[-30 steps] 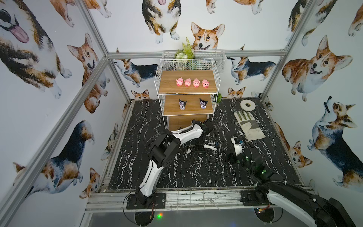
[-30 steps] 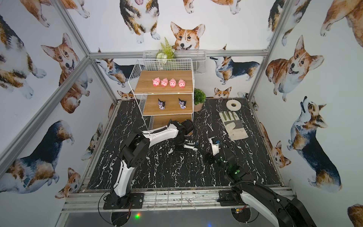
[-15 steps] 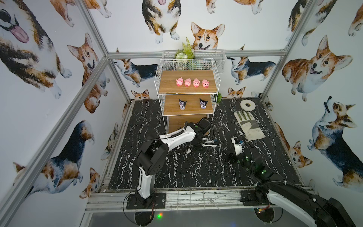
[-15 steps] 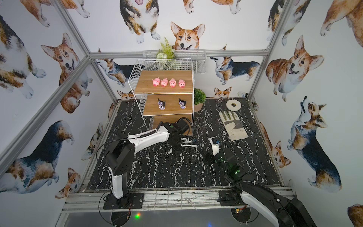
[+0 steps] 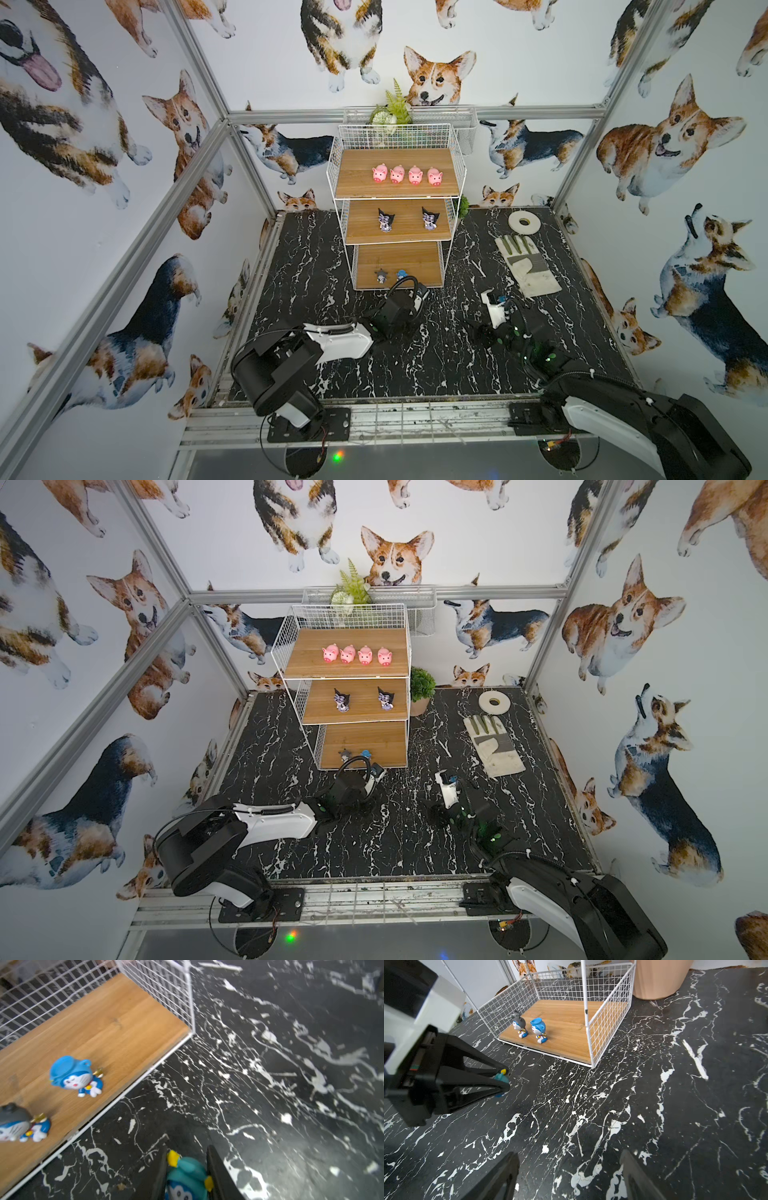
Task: Organize plastic toys on shelves
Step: Adjust the plastic toy at the center of the board.
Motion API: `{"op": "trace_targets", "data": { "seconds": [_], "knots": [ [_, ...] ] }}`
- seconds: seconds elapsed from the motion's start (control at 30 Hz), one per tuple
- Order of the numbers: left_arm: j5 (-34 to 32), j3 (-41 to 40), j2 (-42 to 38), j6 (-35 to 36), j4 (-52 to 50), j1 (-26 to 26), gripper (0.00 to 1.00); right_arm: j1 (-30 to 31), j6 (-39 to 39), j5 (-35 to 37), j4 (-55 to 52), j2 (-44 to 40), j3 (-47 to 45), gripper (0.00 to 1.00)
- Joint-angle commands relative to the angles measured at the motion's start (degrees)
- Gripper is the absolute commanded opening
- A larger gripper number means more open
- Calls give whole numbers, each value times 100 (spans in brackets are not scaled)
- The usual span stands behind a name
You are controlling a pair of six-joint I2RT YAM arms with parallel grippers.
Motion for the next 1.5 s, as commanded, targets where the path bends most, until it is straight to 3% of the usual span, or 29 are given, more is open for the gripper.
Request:
{"op": "trace_targets", "data": {
  "seconds": [0.0,0.2,0.77,0.97,1.1,1.37,1.47],
  "knots": [
    [-274,-391,394,-799,3058,-112,23,13,-36,-209,385,123,60,82],
    [-85,-694,1642,-890,5250,-181,24,13,-58,-219,371,240,89,82],
    [194,-626,2485,-952,5250,-304,28,13,-117,-218,343,258,107,82],
    [161,-685,2444,-991,5251,-348,37,13,-136,-177,336,237,96,82],
    [137,-745,2383,-1003,5255,-348,49,13,-145,-157,328,240,96,82],
    [97,-835,2226,-814,5250,-365,57,13,-147,-165,361,305,112,82],
    [147,-930,2053,-621,5250,-366,67,13,-151,-176,361,358,125,82]
  ]
}}
